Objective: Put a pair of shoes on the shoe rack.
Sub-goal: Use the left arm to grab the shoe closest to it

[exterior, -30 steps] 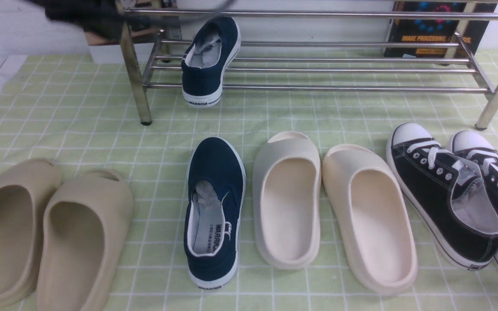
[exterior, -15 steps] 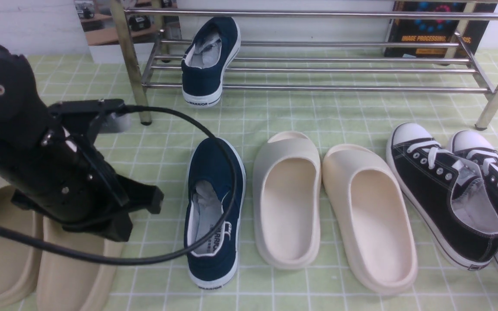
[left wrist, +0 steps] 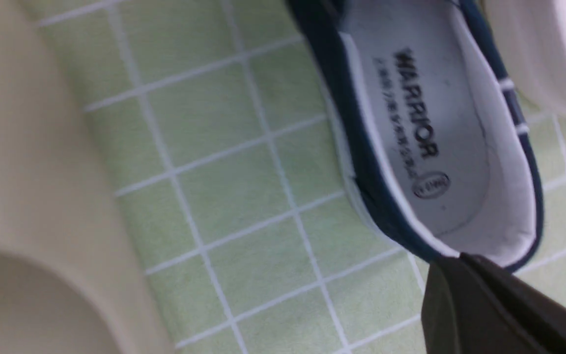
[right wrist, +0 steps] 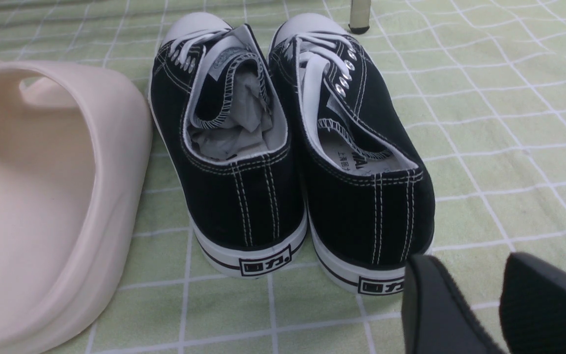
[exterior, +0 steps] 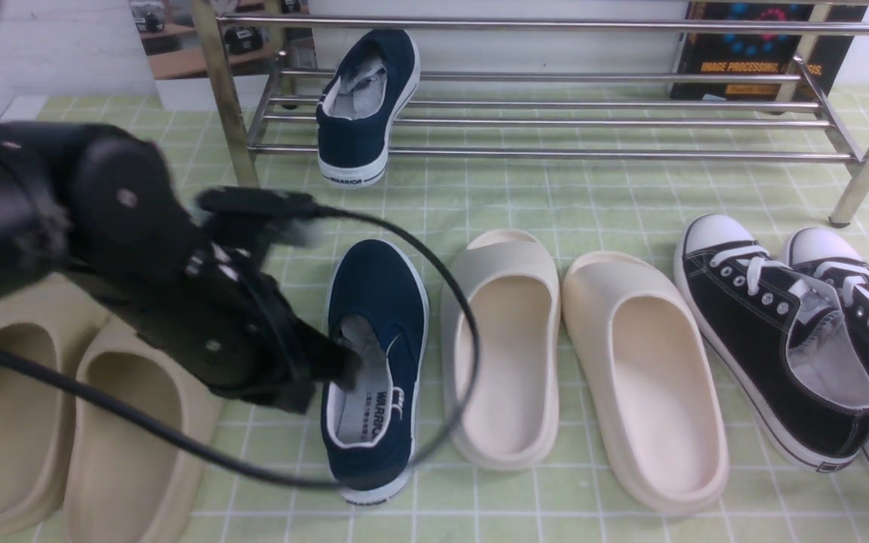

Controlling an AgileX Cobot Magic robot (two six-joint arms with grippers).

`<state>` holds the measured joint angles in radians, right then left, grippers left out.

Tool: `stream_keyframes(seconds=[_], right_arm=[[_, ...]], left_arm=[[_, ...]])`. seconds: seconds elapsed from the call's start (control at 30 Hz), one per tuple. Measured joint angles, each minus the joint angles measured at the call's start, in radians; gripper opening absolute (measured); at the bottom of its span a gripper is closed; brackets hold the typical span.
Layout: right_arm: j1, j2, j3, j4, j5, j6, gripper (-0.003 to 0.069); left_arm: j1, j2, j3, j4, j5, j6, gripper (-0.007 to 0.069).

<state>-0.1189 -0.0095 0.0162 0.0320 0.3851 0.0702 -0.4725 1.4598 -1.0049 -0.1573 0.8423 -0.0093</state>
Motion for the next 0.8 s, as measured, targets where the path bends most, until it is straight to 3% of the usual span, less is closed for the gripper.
stream_keyframes(seconds=[0.13,0.2,0.27,0.53,0.67,0.8], right_arm=[[0.0,0.0,0.0,0.0,0.0,0.0,0.0246],[0.0,0.0,0.0,0.0,0.0,0.0,0.0246],[0.0,0.0,0.0,0.0,0.0,0.0,0.0246],[0.0,0.0,0.0,0.0,0.0,0.0,0.0246],[0.0,0.0,0.0,0.0,0.0,0.0,0.0246],[0.0,0.0,0.0,0.0,0.0,0.0,0.0246]], left_arm=[[-0.07,0.037,0.0,0.113,-0.027,-0.175,0.0015],[-0.078,0.063,-0.002,0.215,-0.043,-0.337,0.0074],[-0.078,0.079,-0.003,0.257,-0.046,-0.418,0.0137],[-0.078,0.148,-0.005,0.265,-0.091,-0.485,0.0429],[-0.078,0.179,-0.006,0.254,-0.145,-0.487,0.0437],[-0.078,0.209,-0.006,0.243,-0.176,-0.487,0.0349]])
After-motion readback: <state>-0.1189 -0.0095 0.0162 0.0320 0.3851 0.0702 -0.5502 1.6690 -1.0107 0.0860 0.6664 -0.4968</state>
